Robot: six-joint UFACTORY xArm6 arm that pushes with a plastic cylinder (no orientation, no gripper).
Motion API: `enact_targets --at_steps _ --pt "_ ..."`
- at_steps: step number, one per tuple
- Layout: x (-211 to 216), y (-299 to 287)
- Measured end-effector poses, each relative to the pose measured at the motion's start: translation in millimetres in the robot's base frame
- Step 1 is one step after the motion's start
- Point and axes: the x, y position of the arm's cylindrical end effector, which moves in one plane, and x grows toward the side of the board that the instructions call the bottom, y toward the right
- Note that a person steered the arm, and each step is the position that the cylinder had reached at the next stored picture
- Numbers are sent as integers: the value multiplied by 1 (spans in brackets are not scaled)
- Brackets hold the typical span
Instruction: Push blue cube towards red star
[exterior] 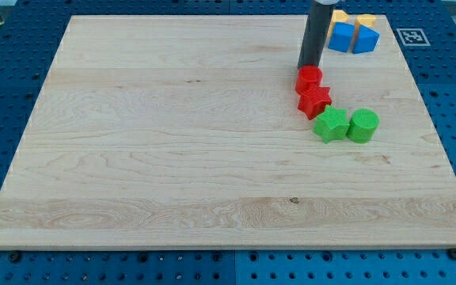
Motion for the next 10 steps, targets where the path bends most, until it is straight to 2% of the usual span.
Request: enact_targets --at_steps 1,4,5,7,8,9,10 --pt "-6 26" --pt "-4 182" --pt "-21 196" --pt "-113 169" --pt "-141 141" --pt "-141 81" --pt "-134 64"
